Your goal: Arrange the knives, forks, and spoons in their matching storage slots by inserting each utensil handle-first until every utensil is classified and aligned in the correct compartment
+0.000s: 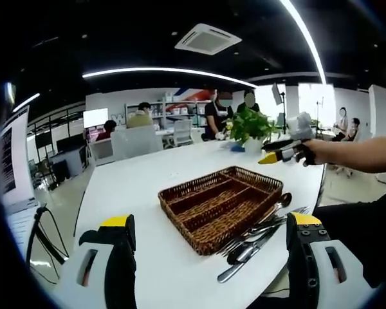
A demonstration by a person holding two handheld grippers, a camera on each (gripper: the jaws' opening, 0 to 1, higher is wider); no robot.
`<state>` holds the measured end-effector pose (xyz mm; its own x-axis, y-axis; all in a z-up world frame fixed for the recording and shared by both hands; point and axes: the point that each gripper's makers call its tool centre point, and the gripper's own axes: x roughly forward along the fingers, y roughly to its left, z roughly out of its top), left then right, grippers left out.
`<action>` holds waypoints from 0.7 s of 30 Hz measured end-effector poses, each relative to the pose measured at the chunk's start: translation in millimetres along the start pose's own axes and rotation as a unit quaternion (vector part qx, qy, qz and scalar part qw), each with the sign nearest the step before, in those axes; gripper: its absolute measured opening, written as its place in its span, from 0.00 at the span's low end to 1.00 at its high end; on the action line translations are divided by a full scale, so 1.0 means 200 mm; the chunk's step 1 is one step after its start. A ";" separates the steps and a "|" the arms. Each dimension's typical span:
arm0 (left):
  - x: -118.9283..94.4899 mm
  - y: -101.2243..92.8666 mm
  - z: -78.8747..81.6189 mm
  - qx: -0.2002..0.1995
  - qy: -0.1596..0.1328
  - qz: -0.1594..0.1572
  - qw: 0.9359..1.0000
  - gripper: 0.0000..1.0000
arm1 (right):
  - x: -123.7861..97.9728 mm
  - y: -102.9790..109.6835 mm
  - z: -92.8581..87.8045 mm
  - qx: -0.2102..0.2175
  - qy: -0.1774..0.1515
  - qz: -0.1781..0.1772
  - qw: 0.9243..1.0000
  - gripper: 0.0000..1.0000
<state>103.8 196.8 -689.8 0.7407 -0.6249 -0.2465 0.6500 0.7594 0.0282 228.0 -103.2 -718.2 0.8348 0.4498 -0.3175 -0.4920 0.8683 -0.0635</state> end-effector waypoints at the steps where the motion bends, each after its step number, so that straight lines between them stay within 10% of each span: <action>1: 0.00 0.00 0.01 -0.002 -0.003 -0.002 1.000 1.00 | -0.03 0.00 0.01 -0.005 -0.001 -0.003 1.000 1.00; 21: 0.11 0.10 0.00 -0.007 -0.002 0.004 1.000 1.00 | -0.32 0.00 0.16 -0.029 -0.057 0.033 0.997 1.00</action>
<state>132.1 198.1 -695.5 0.7470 -0.6190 -0.2424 0.6411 0.7673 0.0163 182.4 -124.7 -668.4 0.8216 0.5285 -0.2138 -0.5568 0.8244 -0.1016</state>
